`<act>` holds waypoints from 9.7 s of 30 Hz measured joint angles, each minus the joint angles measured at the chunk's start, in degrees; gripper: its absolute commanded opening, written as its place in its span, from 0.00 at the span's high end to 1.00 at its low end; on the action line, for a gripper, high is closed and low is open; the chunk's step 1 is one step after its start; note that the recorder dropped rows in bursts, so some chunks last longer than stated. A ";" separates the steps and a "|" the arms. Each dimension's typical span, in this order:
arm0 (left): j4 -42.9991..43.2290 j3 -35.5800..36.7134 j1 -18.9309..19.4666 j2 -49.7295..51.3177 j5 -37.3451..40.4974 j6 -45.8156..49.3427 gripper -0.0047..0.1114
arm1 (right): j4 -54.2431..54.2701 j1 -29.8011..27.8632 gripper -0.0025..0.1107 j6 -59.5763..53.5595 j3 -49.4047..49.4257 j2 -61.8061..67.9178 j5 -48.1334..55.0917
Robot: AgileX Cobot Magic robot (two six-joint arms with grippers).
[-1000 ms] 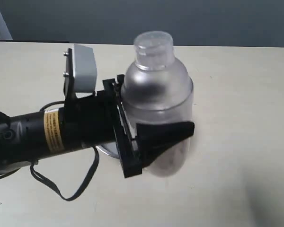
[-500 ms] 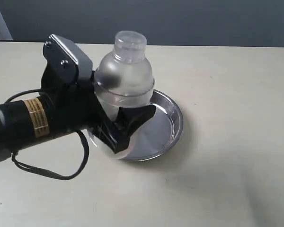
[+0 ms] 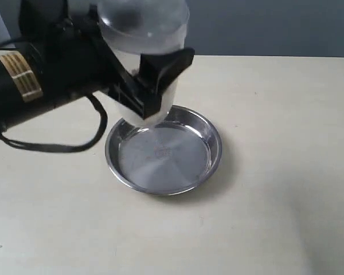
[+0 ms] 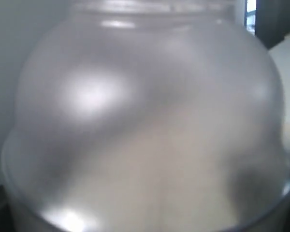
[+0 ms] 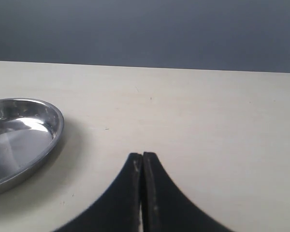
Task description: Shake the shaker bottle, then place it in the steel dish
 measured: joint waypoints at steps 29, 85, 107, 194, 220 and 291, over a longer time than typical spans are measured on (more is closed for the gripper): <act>-10.37 -3.31 -3.60 7.18 9.06 4.68 0.96 | 0.00 0.00 0.98 0.00 0.00 0.00 0.00; -10.58 -4.95 -5.68 1.13 5.50 7.04 0.96 | 0.00 0.00 0.98 0.11 0.00 0.00 -0.11; -14.14 -4.86 -6.57 1.27 6.06 8.47 0.96 | 0.00 0.00 0.98 0.11 0.00 0.00 -0.03; -40.08 4.46 -2.21 6.10 -4.37 20.32 0.96 | -0.10 0.00 0.98 -0.01 0.00 0.00 -0.03; -30.04 4.24 -5.30 5.42 -0.04 5.65 0.96 | -0.10 0.00 0.98 -0.01 0.00 0.00 -0.03; -71.47 -6.33 -7.83 -3.53 14.01 60.97 0.96 | -0.10 0.00 0.98 -0.01 0.00 0.00 -0.03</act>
